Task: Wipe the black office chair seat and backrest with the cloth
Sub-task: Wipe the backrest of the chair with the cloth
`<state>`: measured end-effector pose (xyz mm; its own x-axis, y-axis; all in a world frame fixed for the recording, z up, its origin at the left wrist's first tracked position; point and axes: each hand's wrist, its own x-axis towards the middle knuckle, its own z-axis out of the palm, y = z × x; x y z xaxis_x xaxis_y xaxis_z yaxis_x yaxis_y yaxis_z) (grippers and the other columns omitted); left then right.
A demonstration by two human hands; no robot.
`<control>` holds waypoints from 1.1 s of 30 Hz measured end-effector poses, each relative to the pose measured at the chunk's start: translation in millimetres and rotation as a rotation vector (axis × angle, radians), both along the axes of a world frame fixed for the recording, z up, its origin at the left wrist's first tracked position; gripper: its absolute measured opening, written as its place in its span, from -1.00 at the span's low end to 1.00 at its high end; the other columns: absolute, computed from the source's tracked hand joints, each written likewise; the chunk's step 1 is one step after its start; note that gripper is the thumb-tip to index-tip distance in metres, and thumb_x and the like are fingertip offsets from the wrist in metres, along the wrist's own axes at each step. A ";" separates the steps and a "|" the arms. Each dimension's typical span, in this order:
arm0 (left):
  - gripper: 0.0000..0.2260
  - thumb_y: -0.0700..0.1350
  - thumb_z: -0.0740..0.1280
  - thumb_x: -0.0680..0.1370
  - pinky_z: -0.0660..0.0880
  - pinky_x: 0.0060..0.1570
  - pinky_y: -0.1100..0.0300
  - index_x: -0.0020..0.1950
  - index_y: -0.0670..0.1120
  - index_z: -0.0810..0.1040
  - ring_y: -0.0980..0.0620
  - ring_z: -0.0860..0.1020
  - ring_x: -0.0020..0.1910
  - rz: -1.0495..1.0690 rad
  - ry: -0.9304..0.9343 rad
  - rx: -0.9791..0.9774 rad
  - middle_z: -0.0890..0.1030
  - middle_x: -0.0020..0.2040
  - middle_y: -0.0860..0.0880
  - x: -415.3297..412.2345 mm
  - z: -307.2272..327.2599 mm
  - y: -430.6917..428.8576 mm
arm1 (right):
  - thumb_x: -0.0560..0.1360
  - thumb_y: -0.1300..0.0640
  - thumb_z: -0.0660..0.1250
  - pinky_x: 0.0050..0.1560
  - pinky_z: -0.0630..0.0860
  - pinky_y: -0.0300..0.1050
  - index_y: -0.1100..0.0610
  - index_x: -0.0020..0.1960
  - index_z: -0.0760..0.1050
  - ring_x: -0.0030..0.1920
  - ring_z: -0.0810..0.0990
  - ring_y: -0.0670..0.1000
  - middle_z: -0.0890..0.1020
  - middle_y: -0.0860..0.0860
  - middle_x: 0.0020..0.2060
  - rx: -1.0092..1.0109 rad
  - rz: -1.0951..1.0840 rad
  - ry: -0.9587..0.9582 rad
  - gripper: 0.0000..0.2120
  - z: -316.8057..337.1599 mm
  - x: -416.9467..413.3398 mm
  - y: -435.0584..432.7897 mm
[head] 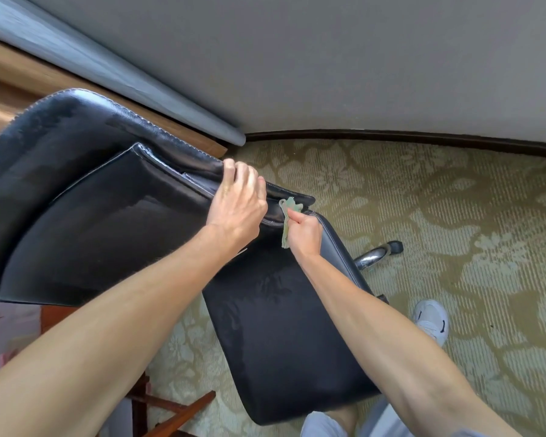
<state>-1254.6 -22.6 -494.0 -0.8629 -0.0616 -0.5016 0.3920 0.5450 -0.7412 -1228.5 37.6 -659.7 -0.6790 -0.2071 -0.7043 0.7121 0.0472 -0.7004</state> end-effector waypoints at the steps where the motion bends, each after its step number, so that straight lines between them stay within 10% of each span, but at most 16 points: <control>1: -0.56 -0.09 0.20 0.45 0.19 0.29 -0.20 0.29 -0.25 0.41 -0.26 0.39 0.19 -0.007 -0.009 -0.003 0.46 0.17 -0.27 -0.3 0.6 -0.4 | 0.59 0.22 0.21 0.21 0.39 -0.30 0.06 0.24 0.57 0.25 0.52 0.02 0.61 0.03 0.19 -0.020 -0.002 0.014 -0.72 4.7 3.3 1.7; 9: -0.42 0.04 0.13 0.53 0.12 0.37 -0.22 0.49 -0.21 0.23 -0.33 0.30 0.33 -0.065 -0.109 -0.071 0.35 0.33 -0.33 -5.1 -0.5 2.0 | 0.57 0.29 0.28 0.41 0.29 -0.26 0.13 0.20 0.59 0.38 0.38 -0.17 0.52 0.02 0.31 -0.284 -0.075 0.264 -0.75 40.8 9.5 12.8; 16: -0.58 -0.01 0.21 0.49 0.28 0.21 -0.08 0.26 -0.22 0.42 -0.20 0.41 0.15 -0.022 -0.137 0.008 0.48 0.14 -0.21 -15.4 -2.1 3.1 | 0.55 0.40 0.21 0.43 0.30 -0.16 0.12 0.27 0.54 0.42 0.37 -0.08 0.47 -0.08 0.32 -0.256 -0.007 0.540 -0.64 19.0 16.7 4.4; 29: -0.58 -0.02 0.19 0.44 0.27 0.12 -0.05 0.22 -0.21 0.43 -0.18 0.37 0.09 -0.024 -0.168 0.030 0.45 0.09 -0.20 -23.1 -6.4 -3.3 | 0.61 0.15 0.22 0.01 0.41 -0.25 0.08 0.24 0.58 -0.02 0.51 -0.07 0.59 -0.06 0.02 -0.088 -0.164 -0.282 -0.74 -31.3 -15.7 -19.8; 33: -0.63 -0.04 0.19 0.43 0.26 0.11 -0.05 0.16 -0.20 0.44 -0.17 0.37 0.06 -0.018 -0.164 0.046 0.45 0.06 -0.19 -22.2 -7.3 -7.4 | 0.57 0.25 0.22 -0.37 0.30 -0.28 0.03 -0.30 0.54 -0.39 0.35 -0.12 0.42 -0.10 -0.41 -0.110 -0.176 -0.289 -0.69 -32.9 -21.3 -19.8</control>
<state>-1276.9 -30.0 -501.3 -0.7701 -0.0200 -0.6376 0.5157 0.5687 -0.6408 -1249.9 17.8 -692.5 -0.4873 -0.1902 -0.8523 0.8719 -0.1586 -0.4632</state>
